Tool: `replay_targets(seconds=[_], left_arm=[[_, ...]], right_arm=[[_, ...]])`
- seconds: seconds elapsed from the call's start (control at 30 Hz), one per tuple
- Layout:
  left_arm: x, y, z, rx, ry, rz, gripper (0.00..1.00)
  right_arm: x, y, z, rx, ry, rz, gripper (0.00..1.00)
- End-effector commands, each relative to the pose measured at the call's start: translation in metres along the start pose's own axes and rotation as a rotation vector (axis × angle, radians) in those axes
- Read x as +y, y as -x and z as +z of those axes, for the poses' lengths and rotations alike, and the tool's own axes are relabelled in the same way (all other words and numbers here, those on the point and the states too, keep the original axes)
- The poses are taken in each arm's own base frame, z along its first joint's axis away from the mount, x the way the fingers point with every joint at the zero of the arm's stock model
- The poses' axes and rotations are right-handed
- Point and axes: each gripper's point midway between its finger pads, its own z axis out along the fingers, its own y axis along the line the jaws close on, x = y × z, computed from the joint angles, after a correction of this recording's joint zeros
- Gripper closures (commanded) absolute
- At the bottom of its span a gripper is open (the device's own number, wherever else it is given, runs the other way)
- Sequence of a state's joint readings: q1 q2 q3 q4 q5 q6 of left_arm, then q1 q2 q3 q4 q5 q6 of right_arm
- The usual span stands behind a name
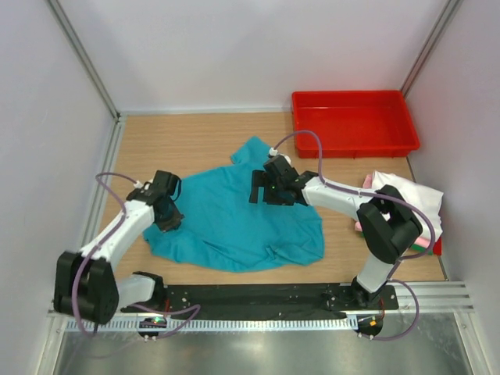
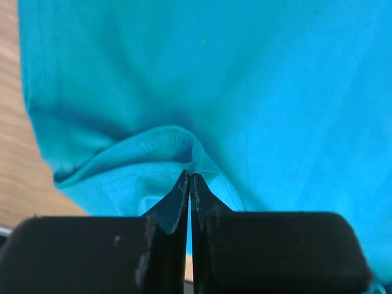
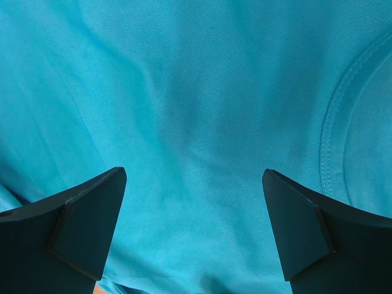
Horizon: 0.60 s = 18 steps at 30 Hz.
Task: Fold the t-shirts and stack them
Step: Flatten the tshirt out
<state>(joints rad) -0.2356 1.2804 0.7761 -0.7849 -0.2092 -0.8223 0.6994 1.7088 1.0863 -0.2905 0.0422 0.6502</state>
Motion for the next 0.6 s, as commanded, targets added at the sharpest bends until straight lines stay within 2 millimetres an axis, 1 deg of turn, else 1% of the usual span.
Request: replay_targets(seconds=[0.0, 0.03, 0.07, 0.1, 0.13, 0.17, 0.2, 0.27, 0.3, 0.33, 0.37, 0.4, 0.47, 0.53, 0.57], left_arm=[[0.012, -0.017, -0.03, 0.024, -0.038, -0.037, 1.0], [0.011, -0.022, -0.037, 0.026, -0.061, -0.046, 1.0], [0.008, -0.023, -0.049, 0.011, -0.105, -0.075, 1.0], [0.007, -0.029, -0.054, 0.02, -0.132, -0.098, 1.0], [0.0, -0.037, -0.06, 0.06, -0.185, -0.121, 1.0], [0.0, -0.044, -0.064, 0.081, -0.2, -0.136, 1.0], [0.001, -0.047, -0.072, 0.077, -0.222, -0.186, 1.0], [0.011, -0.053, -0.077, 0.071, -0.201, -0.213, 1.0], [0.024, -0.06, -0.081, 0.073, -0.172, -0.237, 1.0], [0.031, -0.064, -0.082, 0.071, -0.159, -0.241, 1.0], [0.04, -0.064, -0.082, 0.05, -0.131, -0.252, 1.0], [0.05, -0.069, -0.085, 0.047, -0.11, -0.258, 1.0], [0.051, -0.068, -0.089, 0.033, -0.122, -0.251, 1.0], [0.049, -0.071, -0.087, 0.053, -0.125, -0.233, 1.0], [0.049, -0.073, -0.087, 0.068, -0.115, -0.222, 0.93]], right_arm=[[0.02, 0.02, 0.002, -0.06, 0.042, 0.019, 0.0], [0.022, 0.02, 0.003, -0.06, 0.044, 0.022, 0.0], [0.024, 0.021, 0.004, -0.063, 0.048, 0.024, 0.0], [0.026, 0.022, 0.005, -0.064, 0.054, 0.033, 0.0], [0.028, 0.023, 0.005, -0.065, 0.063, 0.038, 0.0], [0.032, 0.023, 0.005, -0.064, 0.08, 0.041, 0.0], [0.034, 0.024, 0.006, -0.064, 0.086, 0.044, 0.0], [0.038, 0.024, 0.006, -0.063, 0.1, 0.043, 0.0], [0.039, 0.024, 0.006, -0.062, 0.102, 0.039, 0.0], [0.038, 0.023, 0.008, -0.056, 0.099, 0.03, 0.0], [0.038, 0.022, 0.008, -0.05, 0.095, 0.025, 0.0], [0.037, 0.021, 0.01, -0.047, 0.088, 0.022, 0.0], [0.035, 0.02, 0.013, -0.045, 0.08, 0.019, 0.0], [0.034, 0.017, 0.015, -0.039, 0.079, 0.021, 0.0], [0.034, 0.018, 0.015, -0.041, 0.081, 0.023, 0.0]])
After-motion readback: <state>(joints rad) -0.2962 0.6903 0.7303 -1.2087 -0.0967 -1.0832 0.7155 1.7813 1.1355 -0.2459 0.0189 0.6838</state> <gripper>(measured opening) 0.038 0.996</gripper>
